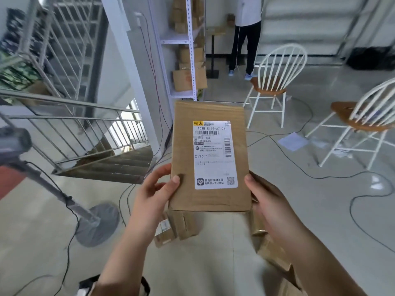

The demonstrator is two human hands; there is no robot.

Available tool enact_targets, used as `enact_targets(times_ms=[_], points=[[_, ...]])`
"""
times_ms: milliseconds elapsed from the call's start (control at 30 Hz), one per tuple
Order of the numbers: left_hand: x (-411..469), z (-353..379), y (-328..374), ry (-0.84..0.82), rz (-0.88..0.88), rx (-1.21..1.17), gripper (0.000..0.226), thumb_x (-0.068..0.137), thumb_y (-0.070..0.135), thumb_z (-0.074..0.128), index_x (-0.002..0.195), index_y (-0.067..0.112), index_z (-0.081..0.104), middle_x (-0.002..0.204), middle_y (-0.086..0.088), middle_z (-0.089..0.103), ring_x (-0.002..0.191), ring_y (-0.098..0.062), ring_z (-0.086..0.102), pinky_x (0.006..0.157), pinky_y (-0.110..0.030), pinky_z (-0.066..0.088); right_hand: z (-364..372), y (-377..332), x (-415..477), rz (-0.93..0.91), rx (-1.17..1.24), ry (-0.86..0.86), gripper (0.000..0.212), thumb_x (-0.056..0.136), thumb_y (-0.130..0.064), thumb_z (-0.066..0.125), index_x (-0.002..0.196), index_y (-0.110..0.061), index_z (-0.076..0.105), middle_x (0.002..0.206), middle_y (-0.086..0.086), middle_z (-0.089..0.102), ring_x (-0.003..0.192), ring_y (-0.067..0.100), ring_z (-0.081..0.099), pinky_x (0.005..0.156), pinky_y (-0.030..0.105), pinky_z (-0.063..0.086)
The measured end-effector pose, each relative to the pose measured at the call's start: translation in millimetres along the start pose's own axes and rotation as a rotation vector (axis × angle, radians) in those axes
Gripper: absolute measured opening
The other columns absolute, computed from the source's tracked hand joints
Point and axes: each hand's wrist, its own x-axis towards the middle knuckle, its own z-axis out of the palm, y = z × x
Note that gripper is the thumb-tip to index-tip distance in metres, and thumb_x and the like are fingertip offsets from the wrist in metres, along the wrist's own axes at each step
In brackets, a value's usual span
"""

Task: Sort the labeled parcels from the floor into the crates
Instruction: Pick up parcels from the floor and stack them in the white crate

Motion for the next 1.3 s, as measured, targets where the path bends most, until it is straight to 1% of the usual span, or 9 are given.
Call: enact_targets(times_ms=[133,467,567,633,700,833,933,1167,1300], points=[[-1,6,8,-0.039,0.023,0.022,0.048,0.059,0.058,0.066,0.103,0.04,0.067,0.107,0.01,0.069,0.099,-0.019,0.065,0.089,-0.038,0.051,-5,-3,-9,-0.03,0.023,0.092,0.03,0.095,-0.031,0.048,0.119,-0.027,0.065,0.109,-0.009,0.071,0.106,0.014,0.065,0.102,0.051,0.044],[6,87,41,-0.157,0.109,0.024,0.037,0.059,0.054,0.069,0.095,0.048,0.068,0.101,0.017,0.069,0.091,-0.008,0.066,0.083,-0.029,0.051,-76,-34,-39,-0.132,0.084,0.21,0.027,0.097,-0.027,0.045,0.112,-0.024,0.066,0.101,-0.01,0.073,0.095,0.004,0.068,0.078,0.022,0.052],[6,140,50,-0.24,0.123,0.029,0.043,0.057,0.053,0.071,0.097,0.041,0.067,0.089,0.016,0.072,0.085,-0.007,0.067,0.075,-0.021,0.053,-121,-42,-55,-0.139,0.096,0.34,0.027,0.092,-0.036,0.051,0.11,-0.027,0.068,0.103,-0.01,0.073,0.101,0.011,0.067,0.095,0.036,0.049],[4,180,57,-0.315,0.147,0.031,0.022,0.074,0.034,0.074,0.094,0.035,0.066,0.084,0.014,0.073,0.079,-0.007,0.067,0.066,-0.013,0.052,-151,-46,-72,-0.15,0.116,0.444,0.04,0.079,-0.049,0.059,0.111,-0.028,0.068,0.105,-0.009,0.072,0.104,0.016,0.065,0.099,0.042,0.047],[1,222,60,-0.42,0.172,0.022,0.019,0.079,0.024,0.069,0.096,0.031,0.066,0.097,0.008,0.072,0.082,-0.009,0.067,0.065,-0.013,0.05,-182,-45,-92,-0.173,0.171,0.56,0.05,0.07,-0.053,0.062,0.112,-0.025,0.067,0.101,-0.011,0.073,0.104,0.015,0.064,0.099,0.041,0.047],[-15,298,62,-0.708,0.16,0.018,0.027,0.065,0.039,0.077,0.091,0.04,0.069,0.09,0.013,0.073,0.081,-0.005,0.068,0.073,-0.021,0.05,-231,-41,-148,-0.253,0.254,0.798,0.016,0.092,-0.028,0.054,0.088,-0.028,0.069,0.082,-0.019,0.073,0.084,-0.003,0.065,0.091,0.029,0.047],[-35,349,65,-0.954,0.161,0.027,0.028,0.065,0.045,0.068,0.092,0.043,0.069,0.094,0.011,0.074,0.089,-0.011,0.069,0.082,-0.031,0.048,-248,-40,-194,-0.271,0.245,0.951,0.025,0.095,-0.027,0.048,0.11,-0.023,0.067,0.099,-0.013,0.073,0.095,-0.001,0.066,0.09,0.025,0.046],[-113,440,69,-1.538,0.142,-0.005,0.039,0.054,0.052,0.066,0.091,0.045,0.07,0.098,0.012,0.073,0.087,-0.006,0.067,0.081,-0.032,0.047,-216,-21,-308,-0.361,0.249,1.48,0.028,0.098,-0.025,0.043,0.116,-0.031,0.062,0.106,-0.017,0.071,0.099,-0.003,0.064,0.08,0.018,0.046],[-202,445,52,-1.862,0.068,-0.044,0.041,0.054,0.052,0.067,0.093,0.041,0.071,0.097,0.01,0.074,0.088,-0.009,0.066,0.083,-0.032,0.048,-159,9,-376,-0.353,0.296,1.828,0.029,0.096,-0.027,0.047,0.121,-0.028,0.063,0.113,-0.013,0.069,0.113,0.01,0.061,0.1,0.035,0.045]])
